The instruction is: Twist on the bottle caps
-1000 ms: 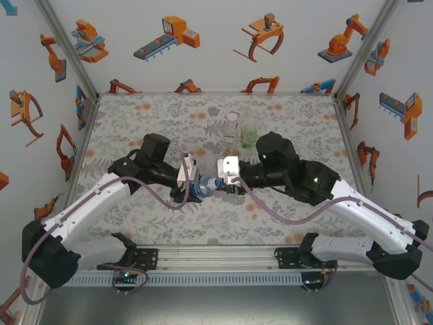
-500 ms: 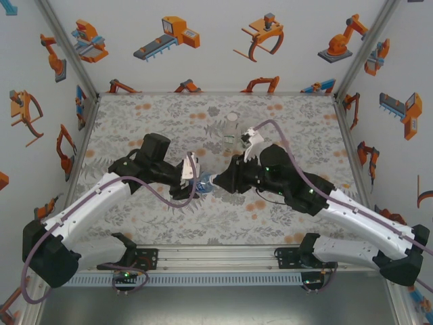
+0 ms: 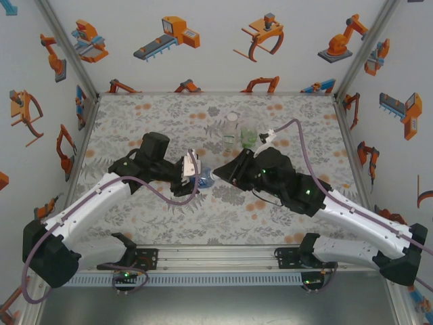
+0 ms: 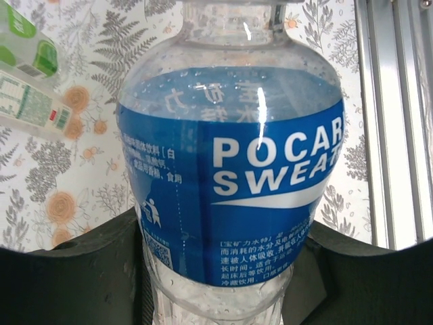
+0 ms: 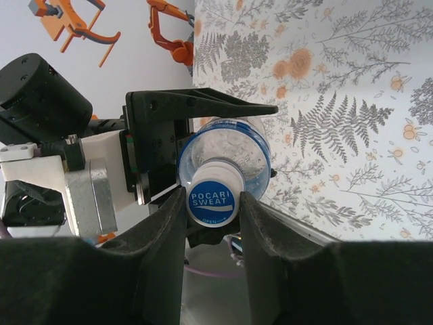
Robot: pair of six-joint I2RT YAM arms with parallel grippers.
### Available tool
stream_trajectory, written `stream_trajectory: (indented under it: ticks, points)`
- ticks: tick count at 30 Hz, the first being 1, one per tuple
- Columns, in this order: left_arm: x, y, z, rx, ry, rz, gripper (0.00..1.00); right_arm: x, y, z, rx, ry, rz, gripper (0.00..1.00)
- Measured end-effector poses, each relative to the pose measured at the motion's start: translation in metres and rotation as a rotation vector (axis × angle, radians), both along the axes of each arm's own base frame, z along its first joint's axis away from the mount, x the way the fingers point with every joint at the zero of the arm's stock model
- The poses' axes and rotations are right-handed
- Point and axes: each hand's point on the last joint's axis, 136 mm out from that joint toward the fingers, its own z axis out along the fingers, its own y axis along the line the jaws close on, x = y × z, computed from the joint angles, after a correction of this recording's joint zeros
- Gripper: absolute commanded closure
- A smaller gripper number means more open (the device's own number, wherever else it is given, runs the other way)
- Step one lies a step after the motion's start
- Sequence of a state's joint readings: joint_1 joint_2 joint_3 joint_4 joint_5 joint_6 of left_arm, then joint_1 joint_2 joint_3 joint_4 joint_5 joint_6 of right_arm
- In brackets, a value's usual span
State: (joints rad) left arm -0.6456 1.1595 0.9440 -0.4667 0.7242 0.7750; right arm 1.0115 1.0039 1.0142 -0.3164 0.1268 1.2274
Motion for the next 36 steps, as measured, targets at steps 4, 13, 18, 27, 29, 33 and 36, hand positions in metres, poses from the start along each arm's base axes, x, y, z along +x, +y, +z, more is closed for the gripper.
stream_trajectory:
  ticks: [4, 13, 18, 27, 29, 33, 36]
  points:
    - [-0.005, -0.002, 0.003, -0.018, 0.008, -0.025, 1.0, 0.007, -0.012, 0.017, -0.082, -0.143, 0.003, 0.47]
    - [-0.01, -0.004, 0.006, -0.039, 0.021, -0.054, 1.0, -0.014, -0.024, 0.069, -0.354, -0.697, 0.254, 0.48]
    - [-0.017, -0.006, 0.01, -0.064, 0.027, -0.097, 1.0, -0.04, -0.004, 0.08, -0.496, -1.008, 0.544, 0.49]
    - [-0.034, -0.006, 0.007, -0.073, 0.076, -0.193, 1.0, -0.085, 0.016, 0.06, -0.632, -1.339, 1.051, 0.49]
    - [-0.037, -0.006, 0.006, -0.068, 0.087, -0.209, 1.0, -0.09, 0.019, 0.052, -0.645, -1.372, 1.139, 0.49]
    - [-0.042, -0.006, 0.004, -0.058, 0.098, -0.227, 1.0, -0.097, 0.021, 0.035, -0.661, -1.417, 1.249, 0.49]
    - [-0.043, -0.005, 0.004, -0.055, 0.1, -0.233, 1.0, -0.099, 0.023, 0.035, -0.666, -1.46, 1.269, 0.51]
